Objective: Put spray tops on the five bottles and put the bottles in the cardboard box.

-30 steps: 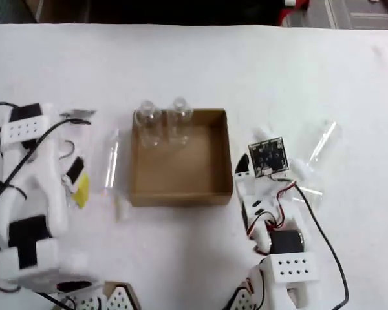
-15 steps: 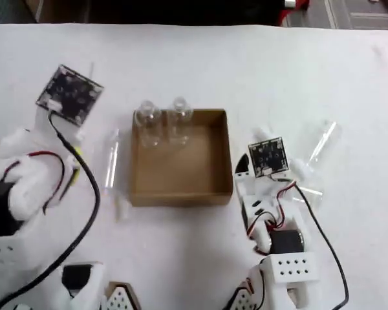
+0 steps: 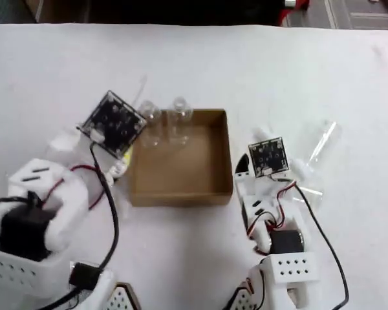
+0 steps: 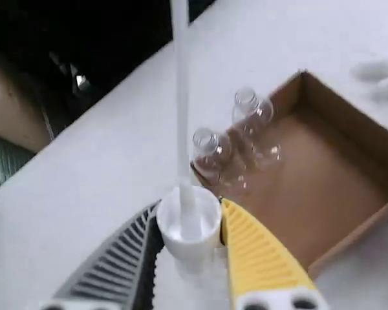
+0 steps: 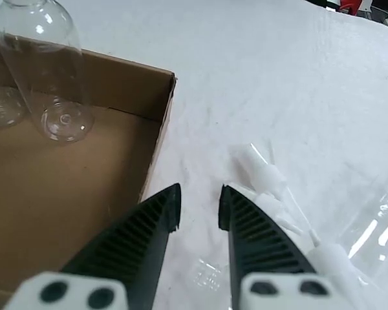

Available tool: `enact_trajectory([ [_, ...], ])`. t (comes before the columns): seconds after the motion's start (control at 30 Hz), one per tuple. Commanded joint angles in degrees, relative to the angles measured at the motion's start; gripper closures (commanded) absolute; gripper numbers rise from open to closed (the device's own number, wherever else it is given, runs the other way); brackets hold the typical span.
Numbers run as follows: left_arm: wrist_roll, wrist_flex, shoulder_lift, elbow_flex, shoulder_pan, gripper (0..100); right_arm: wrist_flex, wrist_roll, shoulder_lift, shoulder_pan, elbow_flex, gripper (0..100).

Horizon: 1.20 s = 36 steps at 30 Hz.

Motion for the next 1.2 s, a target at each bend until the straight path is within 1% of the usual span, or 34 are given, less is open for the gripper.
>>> enact_trajectory([
  [0.0,2.9,-15.38,-10.33,17.14,5.58,98,4.0,0.26,-3.74,-0.22,-3.34,91.5],
  [0.1,2.9,-22.95,-17.98,27.52,7.16,98,9.54,0.18,-9.89,-0.66,-4.22,91.5],
  [0.17,3.69,-27.78,-22.46,32.62,7.43,98,12.35,-2.02,-15.43,-0.66,-4.22,91.5],
  [0.2,5.54,-29.63,-24.4,34.55,7.43,98,13.85,-3.25,-18.51,-0.66,-4.22,91.5],
  [0.27,11.96,-31.82,-27.3,37.27,7.43,98,16.57,-4.57,-24.66,-0.75,-4.22,91.5],
  [0.33,17.49,-32.0,-28.7,38.51,7.43,98,19.56,-4.48,-30.37,-2.59,-4.22,91.5],
  [0.37,18.2,-32.0,-28.88,38.86,7.6,98,20.44,-4.48,-31.16,-4.0,-4.66,91.5],
  [0.47,15.03,-29.54,-28.79,38.95,10.59,98,22.29,-4.48,-28.7,-6.46,-9.23,91.5],
  [0.57,13.54,-26.99,-28.79,38.95,14.73,98,27.38,-4.66,-28.79,-7.16,-19.25,91.5],
  [0.63,13.54,-26.81,-28.79,38.95,15.6,98,32.22,-4.57,-29.85,-11.3,-27.6,91.5],
  [0.73,13.54,-26.73,-28.7,39.03,15.78,98,37.76,-4.4,-29.93,-22.46,-37.36,92.1],
  [0.8,13.54,-26.73,-28.79,40.09,16.31,98,36.7,-3.08,-29.23,-27.91,-37.01,95.8],
  [0.83,13.36,-26.81,-28.79,40.79,16.92,98,35.56,-0.62,-28.7,-29.85,-35.78,98.1],
  [0.9,11.43,-26.81,-28.79,42.2,18.42,98,33.27,3.78,-27.38,-33.27,-34.37,97.9],
  [0.93,9.93,-26.81,-28.79,42.9,19.3,98,32.66,4.75,-26.95,-35.12,-34.37,98.1],
  [1.0,8.44,-26.99,-28.79,43.96,20.09,98,32.84,5.1,-26.15,-38.9,-35.78,98.3],
  [1.07,8.62,-28.31,-28.79,44.57,19.91,98,34.59,5.19,-25.01,-42.33,-37.19,98.3],
  [1.17,8.62,-28.66,-28.79,44.84,20.35,98,35.03,5.19,-21.23,-44.88,-37.27,98.2],
])
